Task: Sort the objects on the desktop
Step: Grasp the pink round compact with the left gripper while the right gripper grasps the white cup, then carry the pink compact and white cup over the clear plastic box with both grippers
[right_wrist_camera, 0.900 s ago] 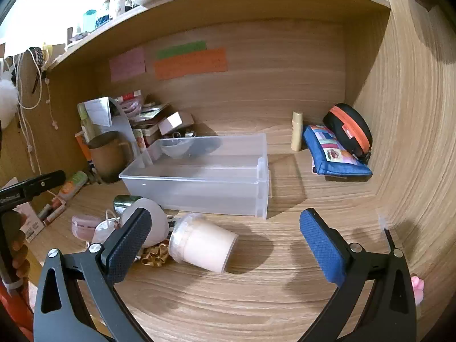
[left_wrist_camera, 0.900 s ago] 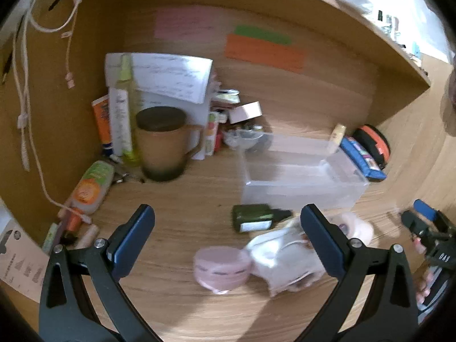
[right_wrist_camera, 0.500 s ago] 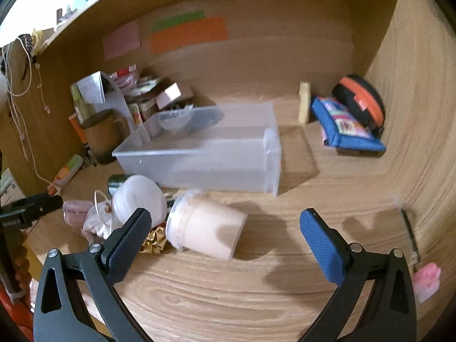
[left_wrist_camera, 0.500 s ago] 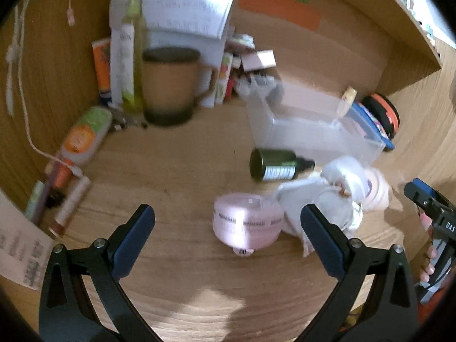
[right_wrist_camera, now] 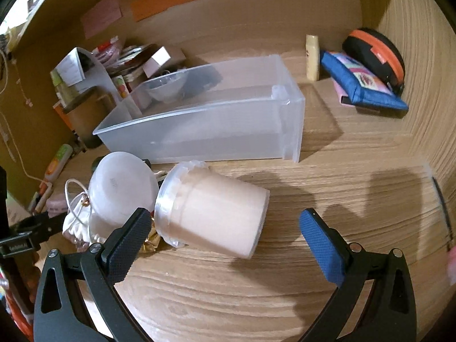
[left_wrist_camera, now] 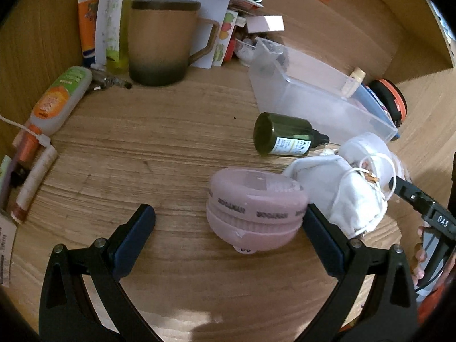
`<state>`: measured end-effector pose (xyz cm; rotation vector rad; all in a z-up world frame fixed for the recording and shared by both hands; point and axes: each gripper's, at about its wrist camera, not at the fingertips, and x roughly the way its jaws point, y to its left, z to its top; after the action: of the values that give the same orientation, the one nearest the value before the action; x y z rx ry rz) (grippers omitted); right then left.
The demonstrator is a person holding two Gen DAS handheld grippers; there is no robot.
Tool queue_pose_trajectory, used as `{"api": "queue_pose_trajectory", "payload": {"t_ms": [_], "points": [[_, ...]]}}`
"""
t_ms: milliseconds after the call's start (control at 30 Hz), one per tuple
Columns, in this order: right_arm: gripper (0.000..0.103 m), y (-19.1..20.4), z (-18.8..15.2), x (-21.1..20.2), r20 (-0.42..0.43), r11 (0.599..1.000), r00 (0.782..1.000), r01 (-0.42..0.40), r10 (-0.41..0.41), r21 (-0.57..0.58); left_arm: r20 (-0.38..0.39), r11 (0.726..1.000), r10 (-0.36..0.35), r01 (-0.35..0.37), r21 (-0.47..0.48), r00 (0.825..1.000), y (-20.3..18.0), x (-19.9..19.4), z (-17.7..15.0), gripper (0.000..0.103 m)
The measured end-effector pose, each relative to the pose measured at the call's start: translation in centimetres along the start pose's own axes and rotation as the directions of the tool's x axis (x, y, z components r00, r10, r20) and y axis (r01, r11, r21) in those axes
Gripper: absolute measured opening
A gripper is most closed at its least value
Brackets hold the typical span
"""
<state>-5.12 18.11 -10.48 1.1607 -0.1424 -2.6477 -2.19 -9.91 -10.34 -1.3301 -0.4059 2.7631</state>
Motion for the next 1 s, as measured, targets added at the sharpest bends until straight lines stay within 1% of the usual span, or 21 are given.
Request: {"api": "queue_pose_trajectory", "payload": {"t_ms": [33, 100, 167, 233, 267, 300, 333, 367, 533, 667, 733, 900, 1000], "points": [[0.096, 0.2, 0.0, 0.1, -0.003, 1.000, 1.000, 0.002, -0.002, -0.002, 0.002, 1.000, 0.002, -0.001, -0.002, 1.000, 0.0, 0.0, 0.1, 0.103], [0.087, 0.5, 0.2, 0.6, -0.012, 1.000, 1.000, 0.007, -0.008, -0.009, 0.000, 1.000, 0.003, -0.003, 0.000, 1.000, 0.1, 0.1, 0.2, 0.103], [0.084, 0.5, 0.1, 1.1, -0.024, 1.000, 1.000, 0.008, -0.008, -0.009, 0.000, 1.000, 0.003, -0.003, 0.004, 1.000, 0.1, 0.1, 0.2, 0.103], [0.080, 0.5, 0.0, 1.5, -0.035, 1.000, 0.999, -0.010, 0.010, 0.005, 0.001, 1.000, 0.009, -0.009, 0.006, 1.000, 0.0, 0.1, 0.3, 0.102], [0.076, 0.4, 0.0, 1.7, -0.041, 1.000, 0.999, -0.019, 0.020, 0.012, 0.002, 1.000, 0.011, -0.011, 0.008, 1.000, -0.1, 0.2, 0.4, 0.098], [0.075, 0.3, -0.1, 1.7, -0.044, 0.999, 0.999, -0.027, 0.028, 0.020, 0.004, 1.000, 0.012, -0.012, 0.013, 1.000, -0.1, 0.3, 0.4, 0.092], [0.075, 0.3, -0.1, 1.7, -0.038, 0.999, 0.999, -0.025, 0.026, 0.021, 0.003, 1.000, 0.015, -0.015, 0.020, 1.000, -0.2, 0.3, 0.5, 0.089], [0.074, 0.4, -0.2, 1.6, -0.032, 1.000, 0.999, -0.021, 0.021, 0.019, 0.005, 0.999, 0.020, -0.021, 0.026, 1.000, -0.3, 0.5, 0.7, 0.084], [0.072, 0.4, -0.3, 1.4, -0.011, 1.000, 1.000, -0.008, 0.008, 0.011, 0.016, 0.999, 0.044, -0.044, 0.032, 0.999, -0.6, 1.0, 0.8, 0.078], [0.070, 0.4, -0.5, 1.2, 0.005, 1.000, 1.000, -0.003, 0.003, -0.002, 0.023, 0.998, 0.035, -0.036, 0.047, 0.999, -1.0, 1.1, 0.7, 0.062], [0.069, 0.3, -0.5, 1.1, 0.012, 1.000, 1.000, -0.003, 0.003, 0.003, 0.034, 0.997, 0.052, -0.054, 0.054, 0.998, -1.2, 1.1, 0.5, 0.062], [0.069, -0.2, -0.8, 0.6, 0.023, 1.000, 1.000, -0.009, 0.008, 0.019, 0.041, 0.997, 0.068, -0.069, 0.037, 0.997, -0.9, 1.1, 0.4, 0.062], [0.069, -0.8, -1.1, 0.3, 0.030, 0.999, 1.000, 0.010, -0.011, 0.042, 0.051, 0.996, 0.088, -0.090, 0.027, 0.995, -0.5, 0.9, 0.4, 0.062]]}}
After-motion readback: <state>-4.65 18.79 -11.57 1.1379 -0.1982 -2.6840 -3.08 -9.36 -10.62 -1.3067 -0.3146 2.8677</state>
